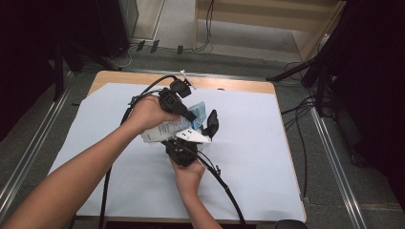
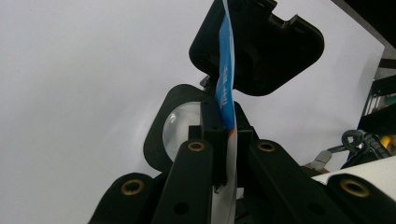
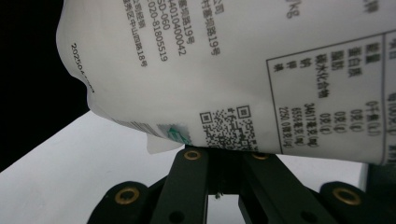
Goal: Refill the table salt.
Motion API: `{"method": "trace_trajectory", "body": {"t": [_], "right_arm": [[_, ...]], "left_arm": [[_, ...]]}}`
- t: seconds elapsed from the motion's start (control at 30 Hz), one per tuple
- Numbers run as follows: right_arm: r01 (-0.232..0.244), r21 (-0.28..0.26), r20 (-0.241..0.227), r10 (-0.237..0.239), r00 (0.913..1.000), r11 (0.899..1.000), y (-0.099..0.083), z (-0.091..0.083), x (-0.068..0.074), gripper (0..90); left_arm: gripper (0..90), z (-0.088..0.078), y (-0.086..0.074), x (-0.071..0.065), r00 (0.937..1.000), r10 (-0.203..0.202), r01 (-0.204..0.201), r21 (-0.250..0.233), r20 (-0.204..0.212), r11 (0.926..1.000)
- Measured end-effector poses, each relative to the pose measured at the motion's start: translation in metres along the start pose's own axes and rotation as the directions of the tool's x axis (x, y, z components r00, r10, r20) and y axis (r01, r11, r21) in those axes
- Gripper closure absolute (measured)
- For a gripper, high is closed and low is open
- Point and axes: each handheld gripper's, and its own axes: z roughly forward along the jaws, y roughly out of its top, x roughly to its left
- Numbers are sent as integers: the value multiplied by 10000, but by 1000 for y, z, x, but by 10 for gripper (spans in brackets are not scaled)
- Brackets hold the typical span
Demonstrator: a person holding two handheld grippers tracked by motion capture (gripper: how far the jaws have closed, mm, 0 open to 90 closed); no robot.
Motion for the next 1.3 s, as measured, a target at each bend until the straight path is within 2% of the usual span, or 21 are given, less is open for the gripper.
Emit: {"method": "trace_trajectory", "body": {"t": [1.1, 1.3], "right_arm": [[-73, -40, -78, 72, 9999, 10000, 1, 0, 1, 900], [-49, -62, -50, 49, 10000, 10000, 2, 0, 2, 900]], "left_arm": [[900, 0, 1, 0, 9999, -170, 170, 49, -17, 9998], [900, 1, 1, 0, 9997, -169, 170, 62, -150, 9998]]}}
